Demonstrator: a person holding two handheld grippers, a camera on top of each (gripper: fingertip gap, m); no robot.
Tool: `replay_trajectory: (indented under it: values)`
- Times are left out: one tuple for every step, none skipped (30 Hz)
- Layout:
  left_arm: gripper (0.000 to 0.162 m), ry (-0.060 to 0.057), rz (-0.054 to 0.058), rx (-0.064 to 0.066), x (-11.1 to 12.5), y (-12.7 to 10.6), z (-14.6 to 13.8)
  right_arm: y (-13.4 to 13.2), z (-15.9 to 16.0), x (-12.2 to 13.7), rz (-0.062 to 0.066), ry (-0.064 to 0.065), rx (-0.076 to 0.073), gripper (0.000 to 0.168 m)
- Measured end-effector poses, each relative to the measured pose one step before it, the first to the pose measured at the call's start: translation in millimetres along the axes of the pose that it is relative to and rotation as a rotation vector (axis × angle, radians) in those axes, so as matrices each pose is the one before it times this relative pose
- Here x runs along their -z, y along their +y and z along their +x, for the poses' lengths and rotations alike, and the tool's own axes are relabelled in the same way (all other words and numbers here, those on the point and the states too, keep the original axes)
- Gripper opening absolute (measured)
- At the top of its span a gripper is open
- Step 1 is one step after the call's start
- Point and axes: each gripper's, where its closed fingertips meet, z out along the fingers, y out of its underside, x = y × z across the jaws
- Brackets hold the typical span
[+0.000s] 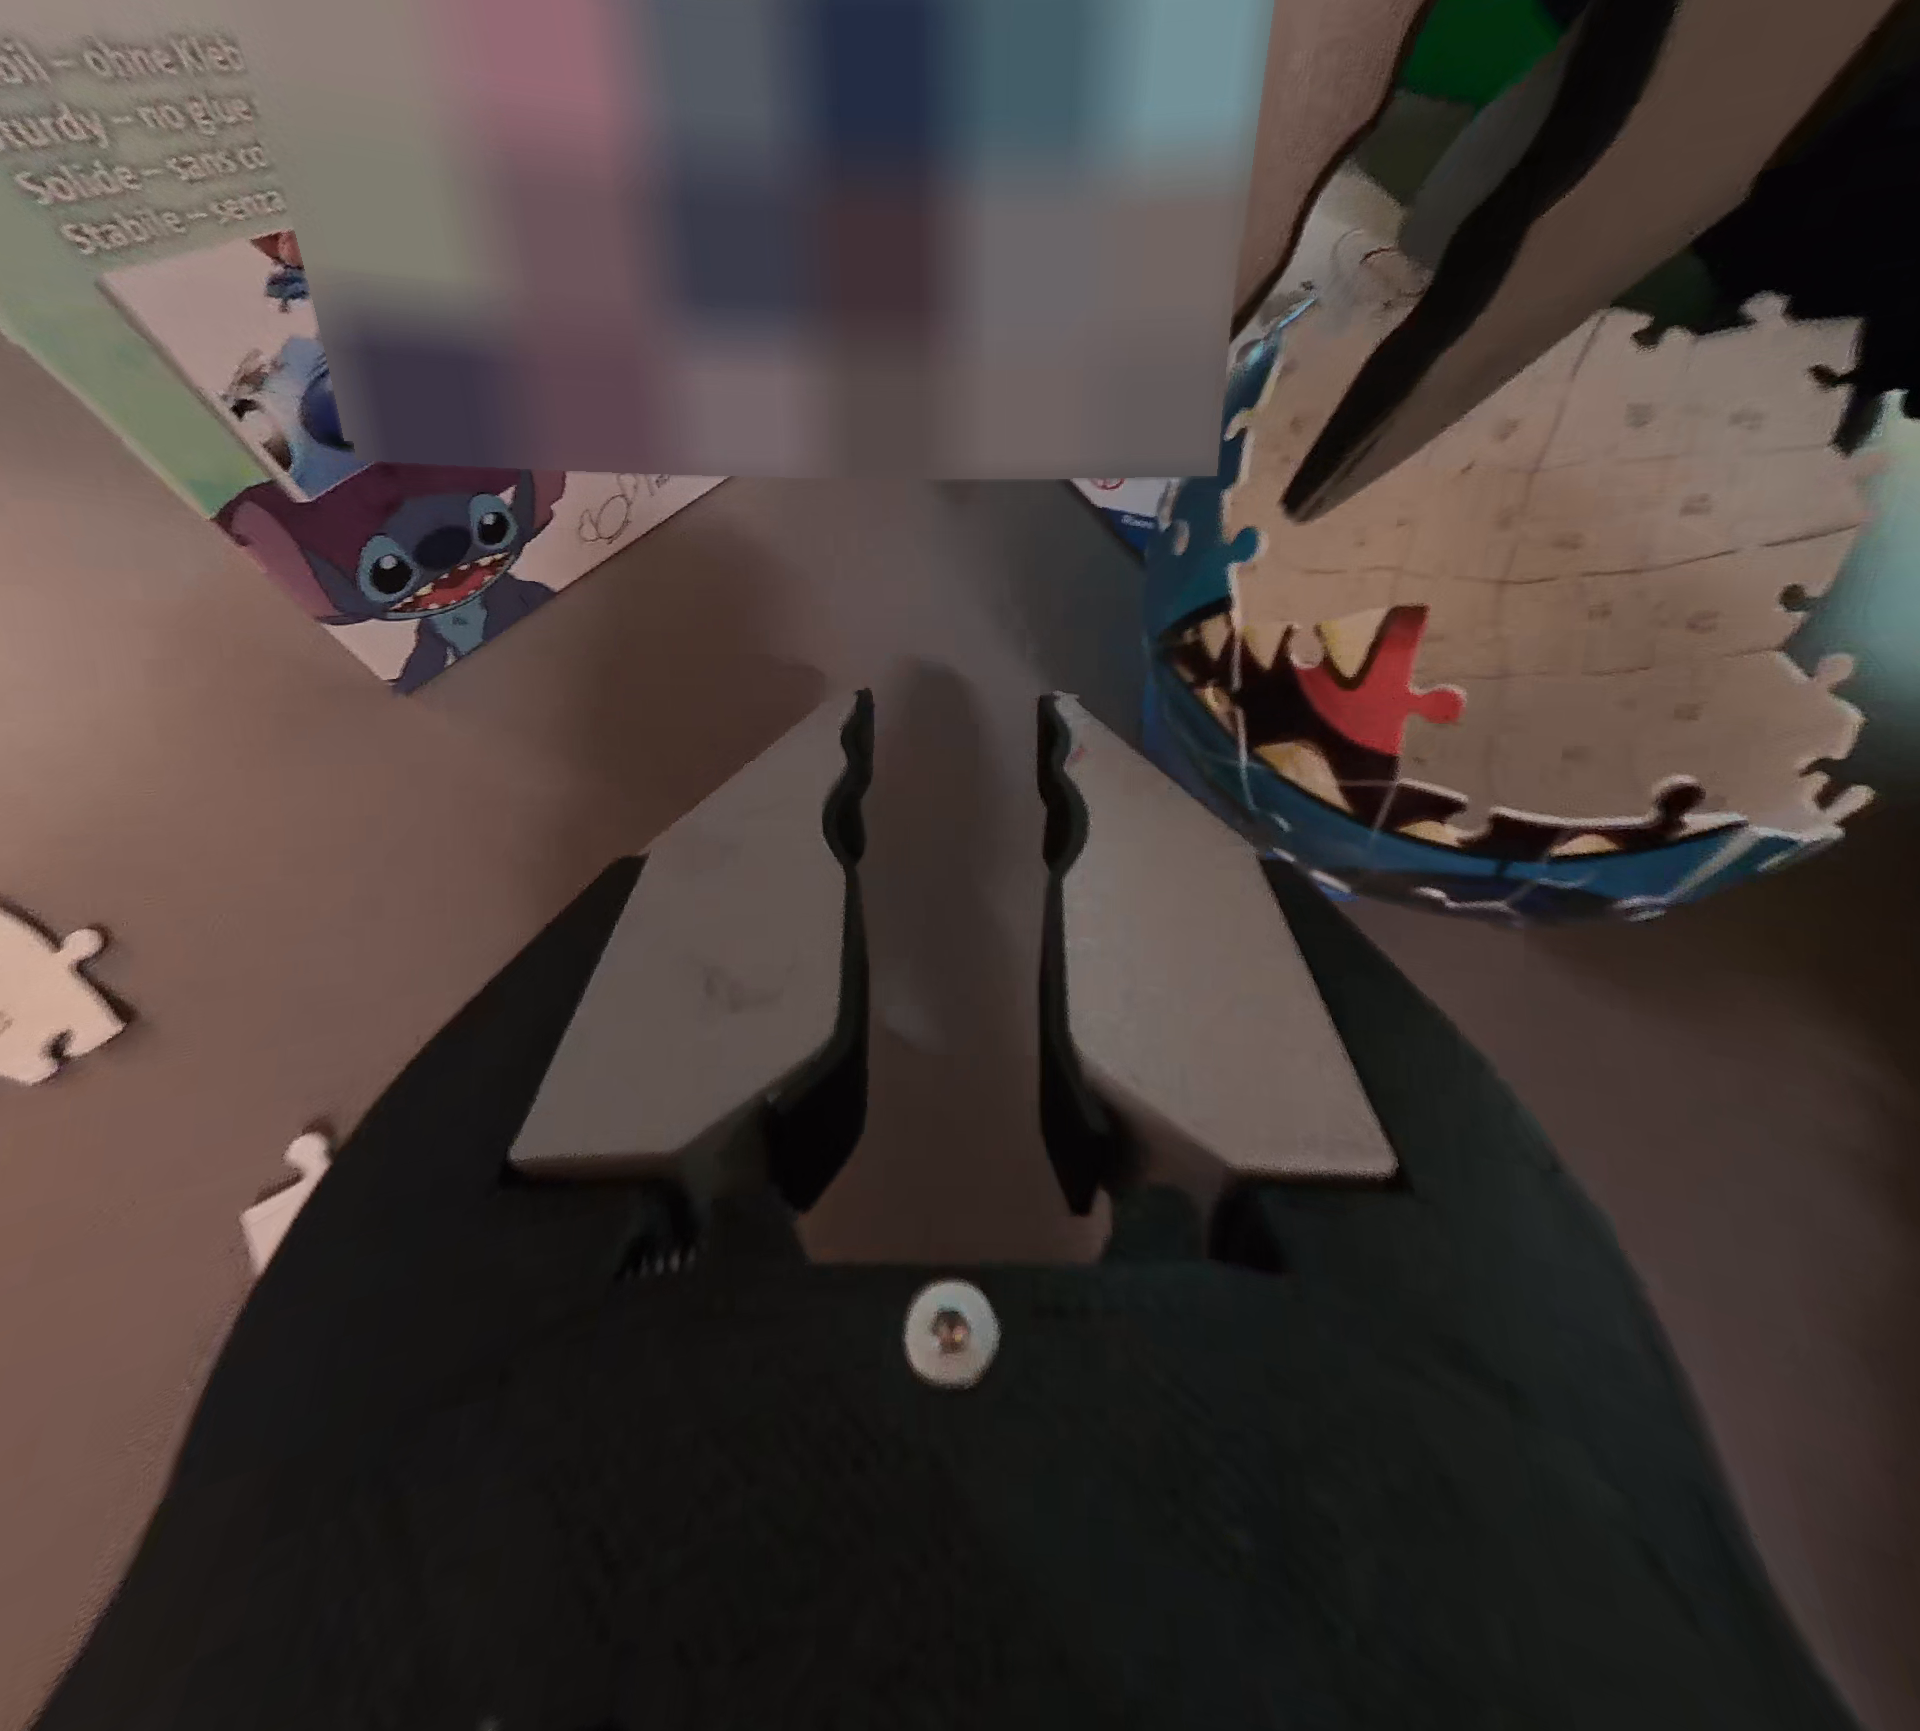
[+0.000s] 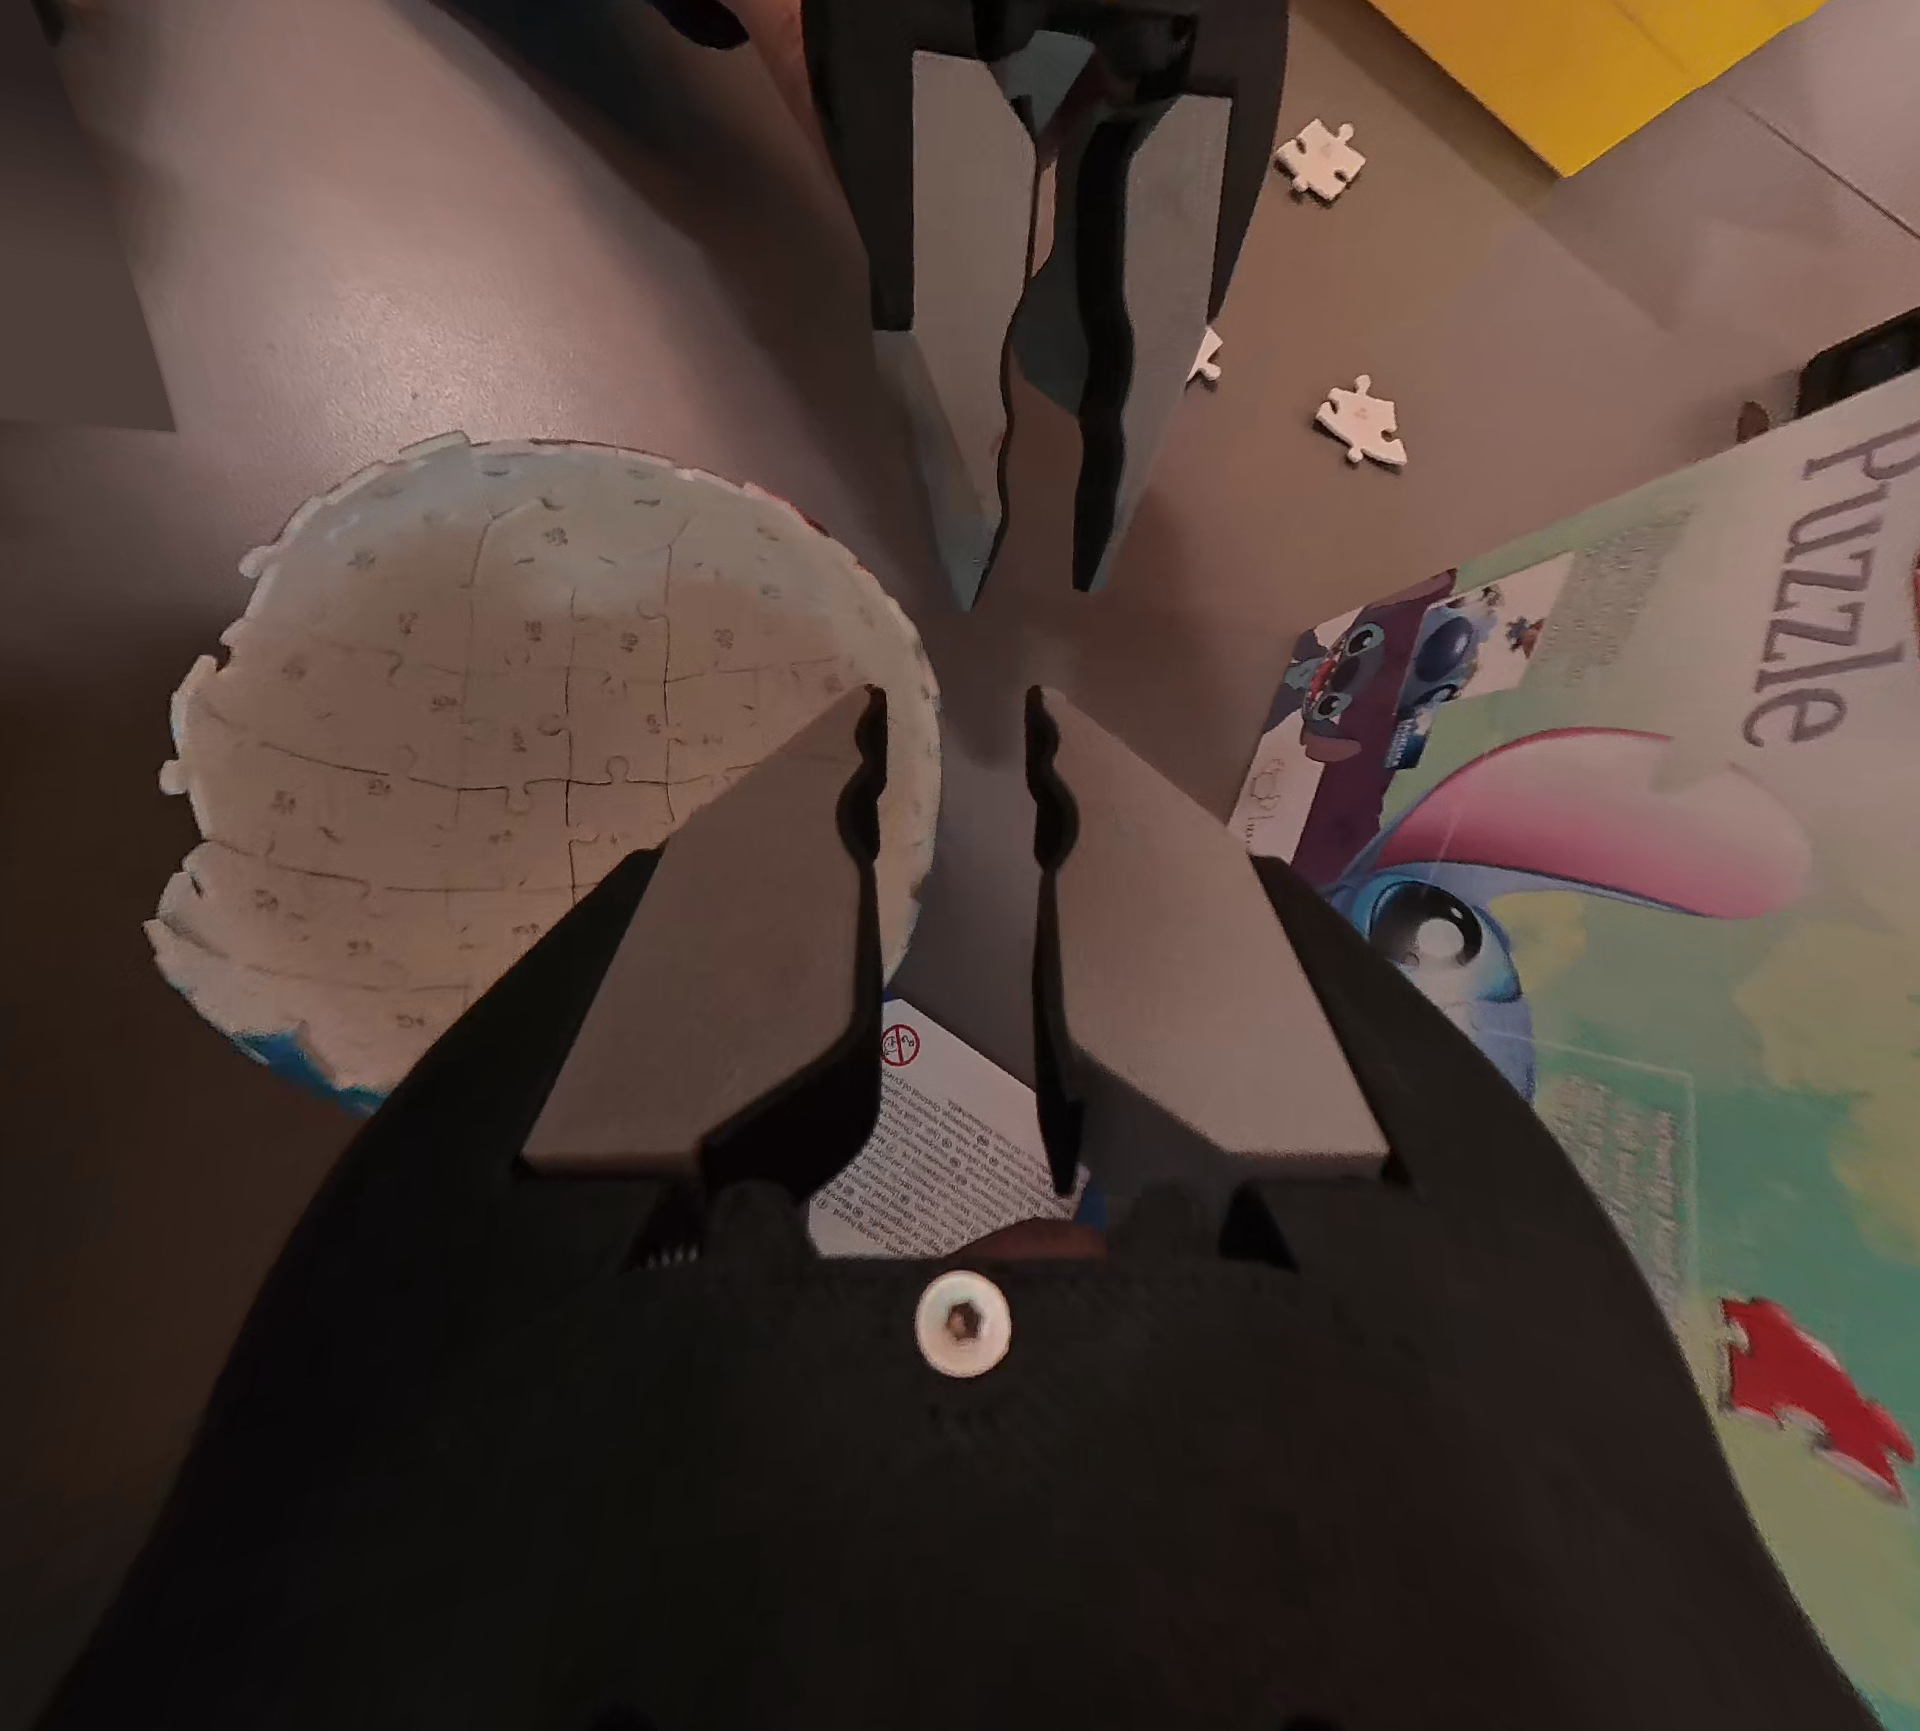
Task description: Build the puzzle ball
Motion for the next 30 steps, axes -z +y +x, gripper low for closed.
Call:
replay_trajectory:
  values:
    - [0.028,0.0246,0.0079,0.0143,-0.77,-0.90,3.32,0.32,-0.62,-1.44,-0.0030,-0.0035,0.0054,0.024]
    - [0.028,0.0275,0.0105,0.0154,-0.24,-1.39,3.51,0.28,-0.28,-1.20,-0.0009,-0.0043,0.0029,0.024]
    - [0.029,0.0256,0.0156,0.0155,0.31,-2.42,3.26,0.38,-0.22,-1.24,-0.0005,-0.0058,0.0013,0.023]
    - [0.028,0.0246,0.0195,0.0151,0.47,-2.83,2.86,1.05,0.37,-1.20,-0.0032,-0.0033,0.0001,0.022]
    - [0.028,0.0238,0.0149,0.0152,0.40,-2.08,2.57,1.89,0.66,-1.22,-0.0068,-0.0017,0.0001,0.021]
    - [0.028,0.0185,0.0105,0.0133,0.48,-1.36,1.50,2.18,-0.10,-0.95,-0.0081,-0.0058,0.0006,0.021]
    - [0.028,0.0128,0.0064,0.0104,0.30,-0.81,0.58,1.75,-0.37,-0.43,-0.0063,-0.0057,0.0018,0.020]
    - [0.027,0.0090,0.0053,0.0087,0.29,-0.53,0.16,0.51,-0.33,0.01,-0.0003,-0.0034,0.0030,0.020]
    - [0.027,0.0077,0.0053,0.0065,0.27,-0.58,0.43,-0.72,-1.15,0.43,0.0052,-0.0073,0.0038,0.019]
    - [0.027,0.0057,0.0073,0.0040,0.27,-1.18,0.55,-1.26,-1.29,0.62,0.0077,-0.0085,0.0036,0.017]
    - [0.026,0.0075,0.0075,0.0014,0.23,-1.10,1.26,-1.25,-0.40,0.78,0.0071,-0.0036,0.0028,0.015]
    - [0.026,0.0086,0.0019,0.0023,-0.03,-0.48,1.59,-0.68,0.60,0.57,0.0043,0.0009,0.0016,0.014]
    - [0.026,0.0068,0.0018,0.0014,-0.15,-0.59,1.44,-0.35,1.04,0.29,0.0027,0.0029,0.0003,0.013]
    - [0.026,0.0050,0.0037,-0.0008,-0.11,-0.73,1.12,-0.21,1.15,0.12,0.0038,0.0030,-0.0010,0.013]
    - [0.025,0.0033,0.0042,-0.0007,-0.11,-0.70,0.79,-0.34,0.37,-0.33,0.0052,-0.0020,-0.0026,0.012]
    - [0.025,0.0063,0.0061,-0.0005,-0.17,-0.91,1.01,-0.11,-0.89,-0.64,0.0041,-0.0090,-0.0037,0.011]
    - [0.024,0.0091,0.0067,0.0024,-0.06,-0.87,1.14,0.54,-0.93,-0.88,-0.0007,-0.0077,-0.0022,0.011]
    - [0.025,0.0124,0.0049,0.0067,0.02,-0.72,1.47,1.33,-0.11,-0.92,-0.0062,-0.0012,0.0006,0.011]
    - [0.024,0.0142,0.0075,0.0082,0.30,-1.16,1.75,1.92,0.12,-0.65,-0.0096,0.0015,0.0015,0.011]
    - [0.024,0.0140,0.0093,0.0065,0.72,-1.40,1.69,1.50,0.33,-0.42,-0.0072,0.0023,0.0002,0.010]
    - [0.025,0.0138,0.0098,0.0051,1.24,-1.77,2.00,0.72,0.13,0.12,-0.0031,0.0002,-0.0013,0.010]
    - [0.026,0.0156,0.0138,0.0054,1.46,-2.83,2.63,0.10,-0.41,0.32,-0.0004,-0.0024,-0.0013,0.010]
    - [0.026,0.0136,0.0132,0.0045,1.46,-2.86,2.65,0.00,-0.36,0.53,-0.0009,-0.0015,0.0001,0.009]
    - [0.027,0.0045,0.0090,0.0016,1.38,-2.59,1.59,0.09,-0.07,0.72,-0.0032,0.0013,0.0017,0.008]
    - [0.026,-0.0065,0.0037,-0.0037,1.00,-1.86,0.24,0.18,-0.08,1.09,-0.0042,0.0026,0.0028,0.008]
    - [0.026,-0.0153,-0.0058,-0.0093,0.36,-0.77,-0.92,-0.15,0.10,1.39,-0.0031,0.0034,0.0030,0.007]
    - [0.025,-0.0228,-0.0133,-0.0115,-0.36,0.28,-1.80,-0.84,-0.07,1.84,0.0014,0.0035,0.0021,0.007]
    - [0.025,-0.0173,-0.0184,-0.0093,-1.09,1.02,-0.77,-1.37,-0.80,1.69,0.0048,-0.0013,0.0009,0.007]
    - [0.024,-0.0056,-0.0230,-0.0060,-1.64,1.63,0.99,-0.86,-1.60,1.34,0.0028,-0.0069,-0.0003,0.007]
    - [0.023,-0.0036,-0.0320,0.0022,-2.04,2.87,0.98,-0.01,-1.68,0.43,-0.0008,-0.0074,-0.0004,0.006]
